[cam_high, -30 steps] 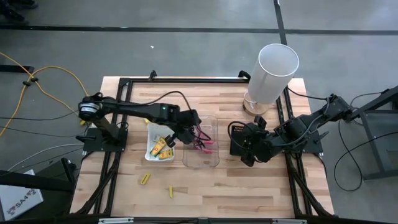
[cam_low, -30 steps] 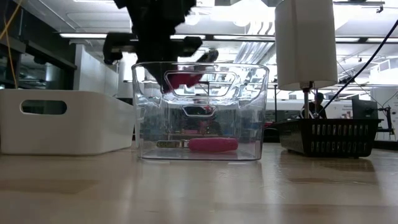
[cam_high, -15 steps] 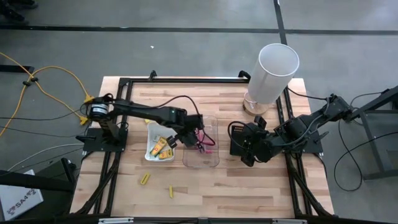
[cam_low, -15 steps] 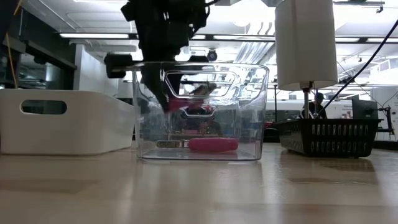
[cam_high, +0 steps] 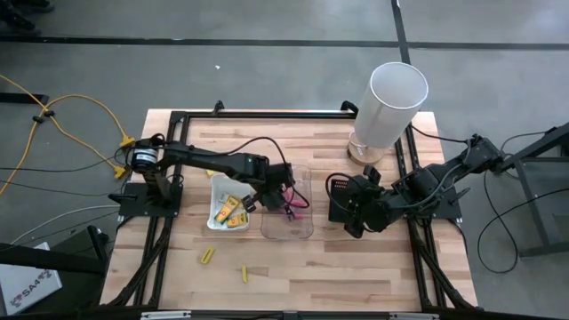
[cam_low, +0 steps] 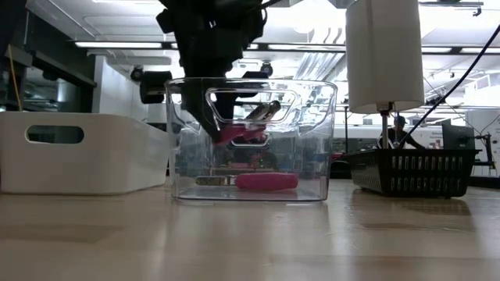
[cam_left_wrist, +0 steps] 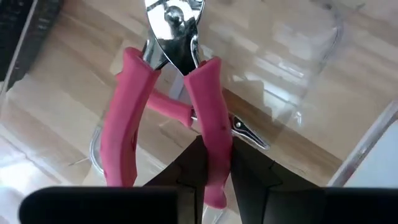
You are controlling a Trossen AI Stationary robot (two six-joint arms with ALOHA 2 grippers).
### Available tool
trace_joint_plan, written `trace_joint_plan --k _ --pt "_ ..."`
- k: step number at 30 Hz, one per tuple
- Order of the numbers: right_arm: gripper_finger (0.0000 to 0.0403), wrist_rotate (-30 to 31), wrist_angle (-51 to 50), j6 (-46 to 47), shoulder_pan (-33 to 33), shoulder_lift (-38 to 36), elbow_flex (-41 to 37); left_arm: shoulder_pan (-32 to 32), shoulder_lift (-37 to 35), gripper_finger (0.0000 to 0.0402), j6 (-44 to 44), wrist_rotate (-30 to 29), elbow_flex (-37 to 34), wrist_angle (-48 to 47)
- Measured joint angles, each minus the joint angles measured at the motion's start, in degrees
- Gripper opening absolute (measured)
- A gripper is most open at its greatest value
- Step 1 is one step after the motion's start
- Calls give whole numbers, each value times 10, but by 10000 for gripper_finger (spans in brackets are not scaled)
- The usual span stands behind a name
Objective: Pick & Place School Supplies
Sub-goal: Put the pink punch plier into the transparent bin
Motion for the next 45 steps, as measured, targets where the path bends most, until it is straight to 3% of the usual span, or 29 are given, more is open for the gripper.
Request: trace_joint_plan --k 13,27,37,45 --pt "158 -15 4 15 0 0 0 22 30 60 -3 -1 0 14" --pt "158 -16 3 15 1 0 0 -1 34 60 -51 -74 0 40" --pt "158 -17 3 15 11 0 0 -9 34 60 -75 -76 0 44" --pt "158 -13 4 23 21 0 0 -23 34 60 -88 -115 0 51"
